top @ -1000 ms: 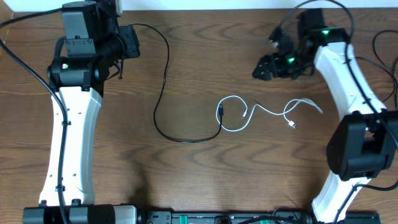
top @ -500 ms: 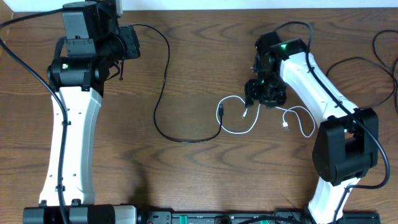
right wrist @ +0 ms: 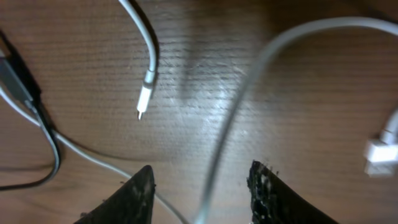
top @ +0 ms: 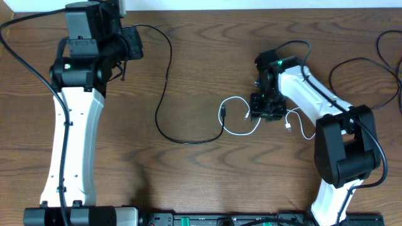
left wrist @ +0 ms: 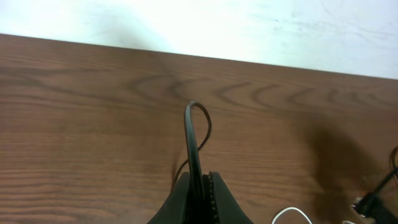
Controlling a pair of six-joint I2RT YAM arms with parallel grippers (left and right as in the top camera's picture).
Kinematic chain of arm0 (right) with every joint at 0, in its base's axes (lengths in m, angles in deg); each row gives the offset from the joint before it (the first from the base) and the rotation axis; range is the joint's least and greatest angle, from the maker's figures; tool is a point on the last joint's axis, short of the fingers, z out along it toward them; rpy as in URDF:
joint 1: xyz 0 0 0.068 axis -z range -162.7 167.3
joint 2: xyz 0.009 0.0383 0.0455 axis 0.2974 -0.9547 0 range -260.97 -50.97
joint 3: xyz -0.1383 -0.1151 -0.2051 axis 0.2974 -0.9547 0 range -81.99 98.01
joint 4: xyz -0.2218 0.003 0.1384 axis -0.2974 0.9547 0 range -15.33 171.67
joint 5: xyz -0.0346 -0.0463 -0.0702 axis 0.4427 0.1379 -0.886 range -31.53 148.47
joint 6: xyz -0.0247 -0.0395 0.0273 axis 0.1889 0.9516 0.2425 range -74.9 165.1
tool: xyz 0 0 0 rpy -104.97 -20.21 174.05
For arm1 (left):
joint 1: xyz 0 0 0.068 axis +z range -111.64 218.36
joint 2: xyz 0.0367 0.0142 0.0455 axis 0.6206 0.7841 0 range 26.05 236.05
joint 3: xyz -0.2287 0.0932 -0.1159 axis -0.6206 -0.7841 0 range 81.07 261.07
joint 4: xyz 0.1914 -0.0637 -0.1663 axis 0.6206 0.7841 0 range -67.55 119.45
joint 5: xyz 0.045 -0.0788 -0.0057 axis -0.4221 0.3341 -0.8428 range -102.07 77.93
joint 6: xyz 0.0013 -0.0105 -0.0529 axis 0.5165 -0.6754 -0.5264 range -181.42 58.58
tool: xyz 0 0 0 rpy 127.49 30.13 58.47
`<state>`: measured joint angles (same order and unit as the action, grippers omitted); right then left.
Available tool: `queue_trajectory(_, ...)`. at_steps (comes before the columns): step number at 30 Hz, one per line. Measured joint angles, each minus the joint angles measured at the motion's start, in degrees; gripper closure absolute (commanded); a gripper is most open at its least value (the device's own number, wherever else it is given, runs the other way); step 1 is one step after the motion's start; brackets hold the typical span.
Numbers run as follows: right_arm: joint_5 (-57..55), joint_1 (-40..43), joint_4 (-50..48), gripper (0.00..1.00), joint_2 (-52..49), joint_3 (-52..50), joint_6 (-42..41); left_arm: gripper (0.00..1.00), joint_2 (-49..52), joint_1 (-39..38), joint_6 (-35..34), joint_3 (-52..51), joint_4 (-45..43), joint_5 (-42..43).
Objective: Untangle cables
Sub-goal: 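Carry the white cable off to the right with the right gripper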
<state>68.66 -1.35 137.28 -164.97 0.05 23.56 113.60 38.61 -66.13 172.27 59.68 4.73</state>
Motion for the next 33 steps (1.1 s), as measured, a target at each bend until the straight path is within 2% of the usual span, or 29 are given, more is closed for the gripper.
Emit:
queue_trajectory(2, 0.0, -0.8, -3.5, 0.99, 0.0, -2.4, -0.8, 0.92, 0.4, -1.0, 0.0, 0.0, 0.0, 0.0)
queue_trajectory(7, -0.6, -1.0, -7.6, 0.99, 0.0, -3.8, -0.2, 0.92, 2.1, -3.0, 0.0, 0.0, 0.0, 0.0)
queue_trajectory(10, -0.9, 0.2, -4.6, 0.99, -0.3, 0.5, 1.5, 0.92, 3.0, -3.8, 0.0, 0.0, -0.1, 0.0)
queue_trajectory(15, -1.0, 5.2, 3.8, 0.99, -0.9, 20.7, 6.1, 0.93, 3.5, -4.1, 0.0, -0.1, 0.0, 0.1)
queue_trajectory(19, -1.2, 9.0, 10.3, 0.99, -0.9, 43.7, 10.1, 0.92, 3.5, -4.1, 0.0, -0.1, -0.1, 0.0)
queue_trajectory(25, -4.5, 9.6, 14.2, 0.99, -0.6, 69.7, 12.4, 0.92, 3.5, -4.1, 0.0, -0.1, -0.1, 0.0)
queue_trajectory(29, -6.9, 10.8, 13.3, 0.99, -0.1, 78.6, 13.0, 0.93, 3.5, -4.1, 0.0, -0.1, 0.0, 0.0)
queue_trajectory(33, -10.0, 14.6, 10.8, 0.99, 0.7, 81.8, 13.1, 0.92, 3.5, -4.1, 0.0, -0.1, 0.0, 0.0)
